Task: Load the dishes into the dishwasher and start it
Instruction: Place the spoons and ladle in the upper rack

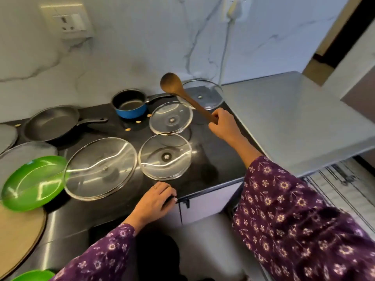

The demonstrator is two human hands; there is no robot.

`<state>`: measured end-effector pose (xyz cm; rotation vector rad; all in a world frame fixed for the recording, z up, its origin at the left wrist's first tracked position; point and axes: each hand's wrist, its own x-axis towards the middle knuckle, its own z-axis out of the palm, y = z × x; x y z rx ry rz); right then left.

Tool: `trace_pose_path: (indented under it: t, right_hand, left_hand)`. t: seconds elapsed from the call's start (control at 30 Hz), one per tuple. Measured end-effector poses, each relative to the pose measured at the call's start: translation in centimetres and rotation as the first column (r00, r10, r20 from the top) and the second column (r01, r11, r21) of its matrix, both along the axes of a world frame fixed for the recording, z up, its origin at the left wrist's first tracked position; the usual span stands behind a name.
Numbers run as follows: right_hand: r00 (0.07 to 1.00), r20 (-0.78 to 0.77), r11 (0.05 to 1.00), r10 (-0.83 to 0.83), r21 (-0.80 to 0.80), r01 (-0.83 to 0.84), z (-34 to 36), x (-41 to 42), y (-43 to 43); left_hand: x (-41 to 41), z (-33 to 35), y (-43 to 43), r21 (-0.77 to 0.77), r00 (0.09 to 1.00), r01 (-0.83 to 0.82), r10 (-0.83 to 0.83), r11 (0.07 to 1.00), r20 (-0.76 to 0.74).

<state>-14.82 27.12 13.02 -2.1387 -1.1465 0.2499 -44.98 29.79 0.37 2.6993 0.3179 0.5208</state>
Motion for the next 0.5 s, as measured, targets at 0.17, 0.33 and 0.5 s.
trace_pose_path:
  t: [0.17, 0.33, 0.5]
  right_hand:
    - [0.986, -0.146, 0.994, -0.084, 0.063, 0.094, 0.1, 5.8, -9.9]
    - [0.943, -0.093, 0.946, -0.320, 0.019, 0.323, -2.1, 11.8, -21.8]
    - [0.783, -0.076, 0.785, -0.617, 0.014, 0.620, -6.0, 16.5, -34.9]
  left_hand:
    - [10.1, 1.0, -5.5, 0.048, 0.982, 0.189, -0.190, 0.981, 0.004]
    - [20.9, 2.0, -11.1, 0.002, 0.955, 0.295, -0.295, 0.955, -0.019]
    - [31.0, 2.0, -16.5, 0.066, 0.895, 0.442, -0.434, 0.895, -0.108]
